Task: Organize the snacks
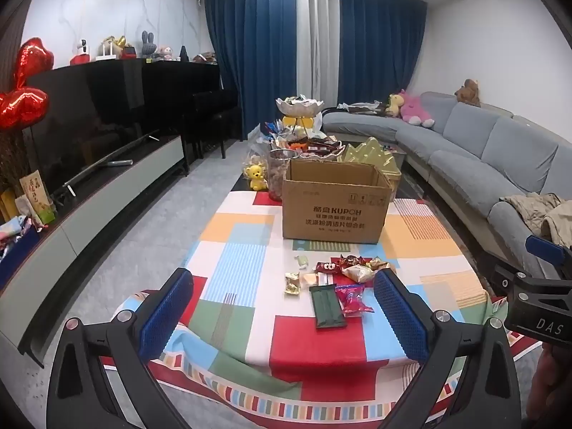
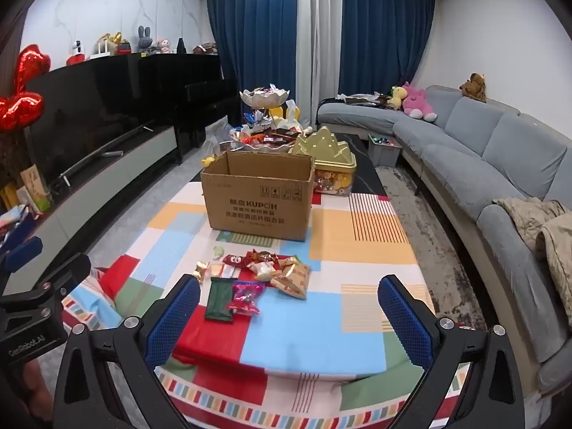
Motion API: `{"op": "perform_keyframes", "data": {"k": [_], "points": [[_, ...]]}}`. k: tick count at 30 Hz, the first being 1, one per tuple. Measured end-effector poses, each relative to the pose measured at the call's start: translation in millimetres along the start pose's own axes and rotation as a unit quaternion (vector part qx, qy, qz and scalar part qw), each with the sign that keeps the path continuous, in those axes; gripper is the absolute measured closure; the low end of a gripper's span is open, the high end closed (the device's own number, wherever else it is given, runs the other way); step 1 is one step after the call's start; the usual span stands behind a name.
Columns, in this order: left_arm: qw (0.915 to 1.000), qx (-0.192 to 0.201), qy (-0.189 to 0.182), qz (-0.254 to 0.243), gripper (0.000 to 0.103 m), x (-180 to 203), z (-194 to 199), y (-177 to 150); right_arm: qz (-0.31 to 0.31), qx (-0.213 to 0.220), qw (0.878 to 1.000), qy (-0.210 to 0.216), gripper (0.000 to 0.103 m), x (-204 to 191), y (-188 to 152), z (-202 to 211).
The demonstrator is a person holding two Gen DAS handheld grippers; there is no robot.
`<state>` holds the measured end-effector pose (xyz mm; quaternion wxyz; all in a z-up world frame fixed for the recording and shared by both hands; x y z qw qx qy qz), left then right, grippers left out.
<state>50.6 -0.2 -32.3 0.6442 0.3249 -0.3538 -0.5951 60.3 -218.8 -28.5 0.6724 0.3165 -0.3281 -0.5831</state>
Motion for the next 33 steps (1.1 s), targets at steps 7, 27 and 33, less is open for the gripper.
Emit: {"op": "perform_keyframes", "data": {"k": [7, 27, 33], "points": [[1.0000, -0.002, 0.004, -0.002, 0.000, 0, -2, 0, -0.004, 0.002, 1.000, 0.000, 0.002, 2, 0, 1], [1.0000, 0.001, 0.001, -0.004, 0.000, 5, -2, -3, -0.005, 0.011, 1.000, 0.000, 0.002, 3, 3, 6], [1.0000, 0.002, 0.001, -0.005, 0.000, 5, -1, -3, -0.006, 0.012, 1.000, -0.001, 0.002, 3, 4, 7]]}}
Point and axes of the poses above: each gripper's, at about its wrist camera, not at the fingertips, and z roughly against the way its jaws point, x to its right, y to its top, the point moved 6 cm from there along -z, roughly the way its jaws point, and after that the axes turned 5 degrees about z, right-handed, at the moved point
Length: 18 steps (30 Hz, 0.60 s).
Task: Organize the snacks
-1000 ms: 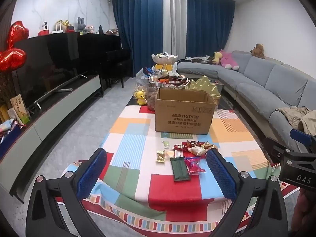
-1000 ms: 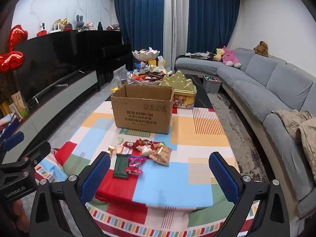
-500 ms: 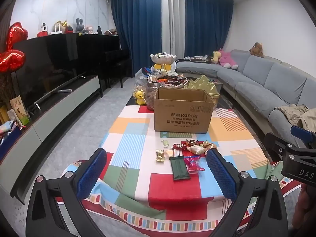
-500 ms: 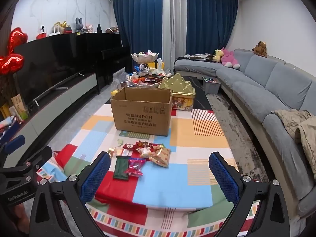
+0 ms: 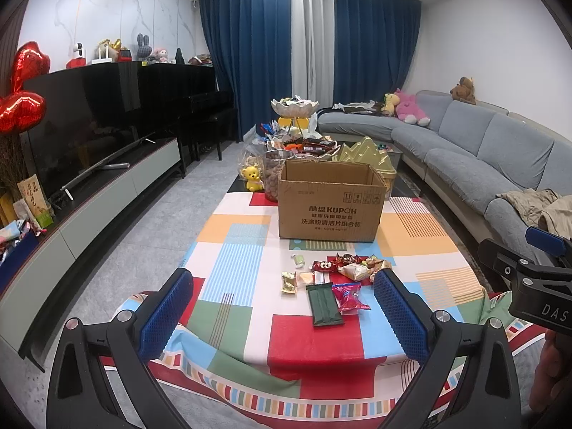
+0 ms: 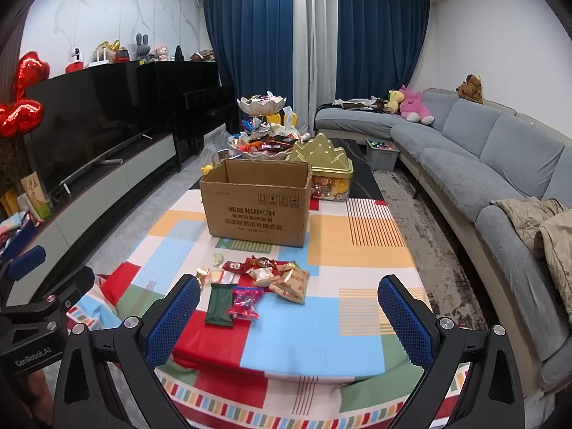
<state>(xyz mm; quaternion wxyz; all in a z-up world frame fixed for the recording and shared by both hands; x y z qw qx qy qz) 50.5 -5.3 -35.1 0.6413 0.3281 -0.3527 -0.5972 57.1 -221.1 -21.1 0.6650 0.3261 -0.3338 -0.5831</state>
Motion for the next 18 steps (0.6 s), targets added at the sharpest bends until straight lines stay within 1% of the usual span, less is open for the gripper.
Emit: {"op": "perform_keyframes", "data": {"k": [18], "points": [[1.0000, 0.002, -0.001, -0.001, 0.000, -0.2, 0.7, 0.3, -0.001, 0.002, 1.000, 0.000, 0.002, 0.2, -0.5, 0.7]]}}
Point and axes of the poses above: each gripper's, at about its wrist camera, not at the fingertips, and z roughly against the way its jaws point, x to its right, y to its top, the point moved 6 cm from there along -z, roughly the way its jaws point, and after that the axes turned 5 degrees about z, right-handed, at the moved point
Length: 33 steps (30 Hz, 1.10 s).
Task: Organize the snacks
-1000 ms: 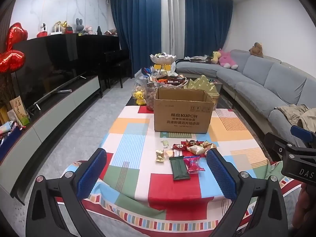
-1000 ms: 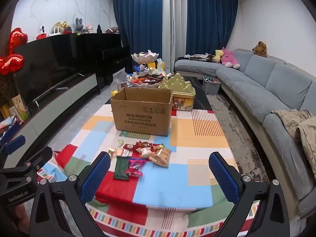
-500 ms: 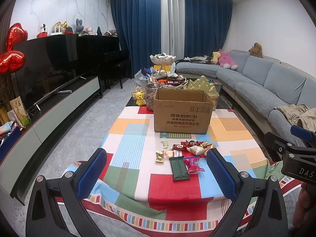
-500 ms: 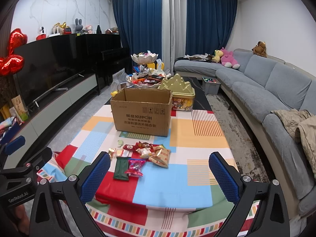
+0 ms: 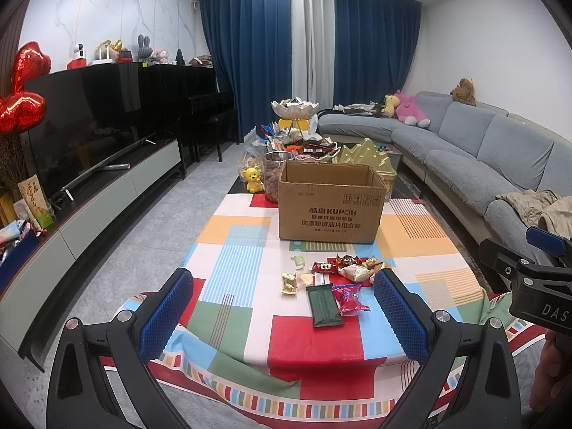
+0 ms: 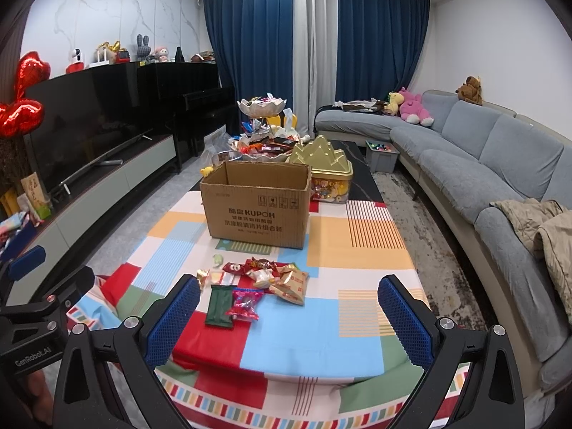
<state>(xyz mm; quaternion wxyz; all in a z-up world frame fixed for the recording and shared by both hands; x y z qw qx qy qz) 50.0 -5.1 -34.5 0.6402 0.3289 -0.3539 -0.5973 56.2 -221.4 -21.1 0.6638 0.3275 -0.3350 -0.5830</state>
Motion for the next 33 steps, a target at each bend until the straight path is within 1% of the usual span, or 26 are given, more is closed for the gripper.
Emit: {"op": "perform_keyframes", "data": {"k": [31, 32, 33], "points": [[1.0000, 0.003, -0.001, -0.001, 0.000, 1, 4, 2, 0.000, 0.004, 1.000, 0.000, 0.002, 0, 2, 1], [1.0000, 0.003, -0.001, 0.000, 0.000, 1, 4, 2, 0.001, 0.003, 1.000, 0.000, 0.002, 0, 3, 1], [1.0000, 0.002, -0.001, 0.000, 0.000, 1, 4, 2, 0.001, 0.003, 1.000, 0.000, 0.002, 3, 10, 6]]}}
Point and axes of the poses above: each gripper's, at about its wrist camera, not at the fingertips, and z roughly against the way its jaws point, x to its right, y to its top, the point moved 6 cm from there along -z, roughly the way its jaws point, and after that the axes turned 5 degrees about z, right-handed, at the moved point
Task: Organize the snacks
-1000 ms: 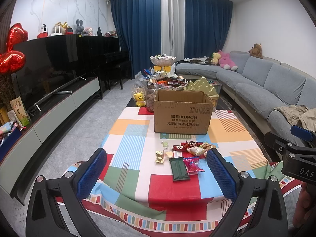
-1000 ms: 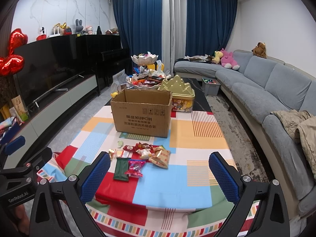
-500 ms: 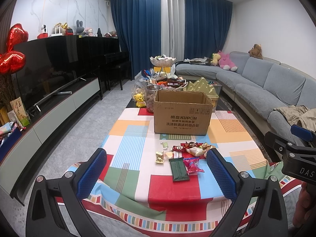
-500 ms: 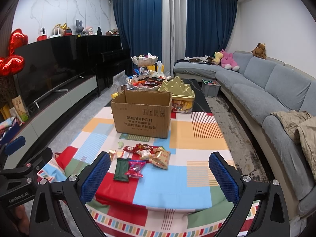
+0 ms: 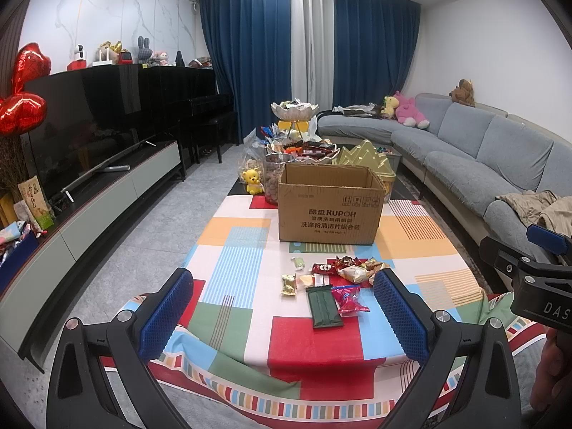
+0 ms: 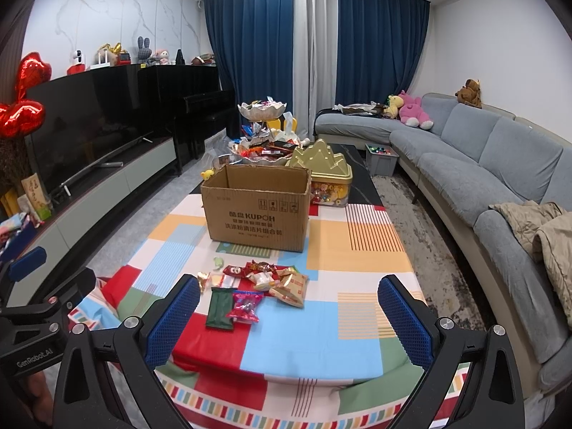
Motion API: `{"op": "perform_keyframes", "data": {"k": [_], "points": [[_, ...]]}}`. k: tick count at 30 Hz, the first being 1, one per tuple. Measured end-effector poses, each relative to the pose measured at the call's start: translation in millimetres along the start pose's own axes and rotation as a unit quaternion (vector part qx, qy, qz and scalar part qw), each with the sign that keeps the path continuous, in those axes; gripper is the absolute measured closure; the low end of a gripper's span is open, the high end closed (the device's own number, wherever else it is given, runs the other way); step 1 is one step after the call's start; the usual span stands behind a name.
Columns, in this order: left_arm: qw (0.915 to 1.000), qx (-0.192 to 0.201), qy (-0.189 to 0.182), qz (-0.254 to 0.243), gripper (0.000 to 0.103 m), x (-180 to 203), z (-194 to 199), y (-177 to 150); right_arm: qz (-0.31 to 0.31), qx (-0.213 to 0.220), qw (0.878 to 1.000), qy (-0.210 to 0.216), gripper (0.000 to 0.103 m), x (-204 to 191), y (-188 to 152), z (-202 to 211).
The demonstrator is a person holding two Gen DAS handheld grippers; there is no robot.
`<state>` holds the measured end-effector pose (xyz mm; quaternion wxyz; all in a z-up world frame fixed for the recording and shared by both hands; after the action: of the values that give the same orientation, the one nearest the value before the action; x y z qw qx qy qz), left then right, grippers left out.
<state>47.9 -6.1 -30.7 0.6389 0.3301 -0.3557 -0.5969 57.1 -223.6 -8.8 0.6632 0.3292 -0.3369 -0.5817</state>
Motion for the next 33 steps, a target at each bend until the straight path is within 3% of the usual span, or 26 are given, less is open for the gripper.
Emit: {"op": "perform_keyframes", "data": {"k": [15, 33], "points": [[1.0000, -0.007, 0.001, -0.005, 0.000, 3, 4, 13, 0.000, -0.002, 1.000, -0.001, 0.002, 2, 4, -1], [0.9986, -0.048, 0.007, -0.022, 0.000, 7, -39, 3, 0.005, -0.030, 1.000, -0.005, 0.002, 8, 3, -40]]}}
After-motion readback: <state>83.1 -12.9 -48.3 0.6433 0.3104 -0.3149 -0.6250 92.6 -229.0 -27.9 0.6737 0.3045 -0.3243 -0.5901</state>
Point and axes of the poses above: each gripper's, at about its wrist camera, not at the fingertips, and z roughly against the way its jaws point, x to its right, y to its top, the point moved 6 cm from there along -z, roughly the way its jaws point, and after that the axes turned 5 degrees about z, right-handed, at the moved point
